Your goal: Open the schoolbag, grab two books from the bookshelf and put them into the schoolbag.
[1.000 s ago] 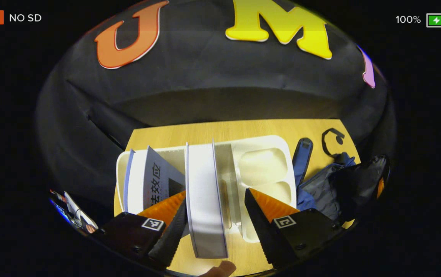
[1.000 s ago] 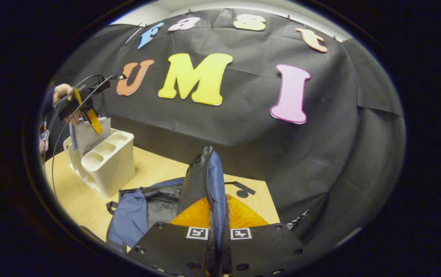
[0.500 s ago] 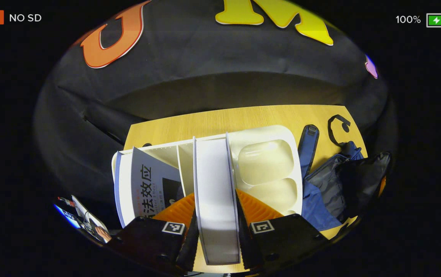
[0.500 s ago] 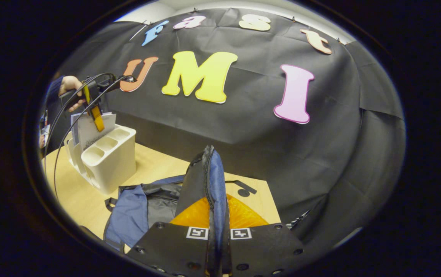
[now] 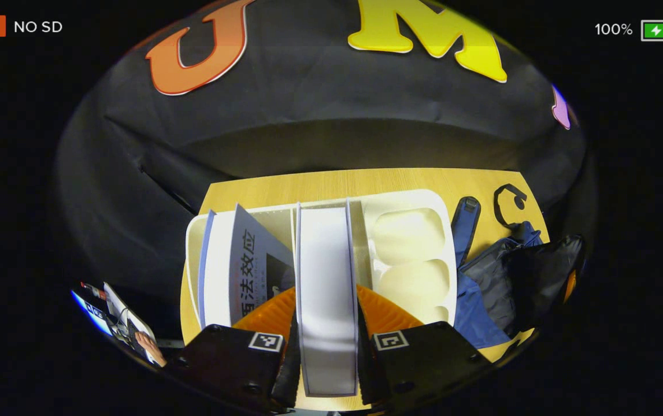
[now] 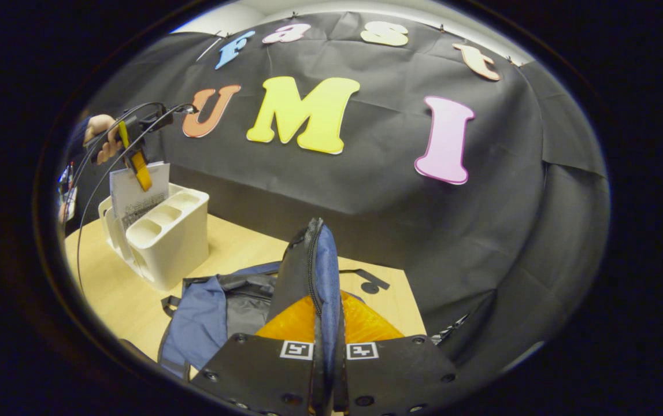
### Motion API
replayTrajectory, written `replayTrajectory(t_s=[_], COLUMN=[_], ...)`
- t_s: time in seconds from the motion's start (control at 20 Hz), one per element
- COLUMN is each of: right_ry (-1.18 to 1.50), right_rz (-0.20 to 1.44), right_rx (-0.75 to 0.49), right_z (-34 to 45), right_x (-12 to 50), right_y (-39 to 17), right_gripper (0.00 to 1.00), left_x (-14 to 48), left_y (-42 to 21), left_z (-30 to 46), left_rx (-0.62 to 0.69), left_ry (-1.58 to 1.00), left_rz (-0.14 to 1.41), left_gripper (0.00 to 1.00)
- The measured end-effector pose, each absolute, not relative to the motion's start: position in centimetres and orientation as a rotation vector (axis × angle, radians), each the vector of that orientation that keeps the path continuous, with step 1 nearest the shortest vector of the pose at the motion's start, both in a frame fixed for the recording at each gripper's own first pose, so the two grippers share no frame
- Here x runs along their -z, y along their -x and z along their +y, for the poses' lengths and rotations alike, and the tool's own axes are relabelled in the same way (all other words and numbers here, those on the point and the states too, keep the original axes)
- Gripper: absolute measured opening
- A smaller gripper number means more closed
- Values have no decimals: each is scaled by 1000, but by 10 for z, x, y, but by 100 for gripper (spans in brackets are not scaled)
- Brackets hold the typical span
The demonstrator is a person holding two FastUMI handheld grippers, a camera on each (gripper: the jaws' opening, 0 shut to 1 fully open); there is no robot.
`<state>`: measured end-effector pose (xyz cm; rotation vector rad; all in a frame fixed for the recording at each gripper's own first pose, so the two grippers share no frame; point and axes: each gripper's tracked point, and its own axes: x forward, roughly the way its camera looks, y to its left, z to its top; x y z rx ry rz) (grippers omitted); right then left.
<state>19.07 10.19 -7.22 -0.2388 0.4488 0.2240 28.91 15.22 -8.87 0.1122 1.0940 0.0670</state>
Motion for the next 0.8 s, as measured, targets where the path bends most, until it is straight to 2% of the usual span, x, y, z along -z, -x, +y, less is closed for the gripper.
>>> replayTrajectory(t_s=[0.5,0.55,0.6,0.65,0.8], right_ry=[229,229,231,232,235], right_rz=[485,490,493,496,512], right_rx=[-210,-208,-209,-208,-200], right_z=[109,109,111,112,112], right_x=[87,89,91,92,97], right_y=[-193,-193,-193,-193,-195], right_gripper=[6,6,6,6,6], left_x=[80,76,69,66,54], left_y=[-276,-264,-247,-236,-190], left_z=[141,143,145,145,138], left_rx=[-9,-7,0,2,34], left_ry=[-22,-23,-31,-32,-44], left_rz=[965,966,968,968,979], left_gripper=[42,42,46,42,42])
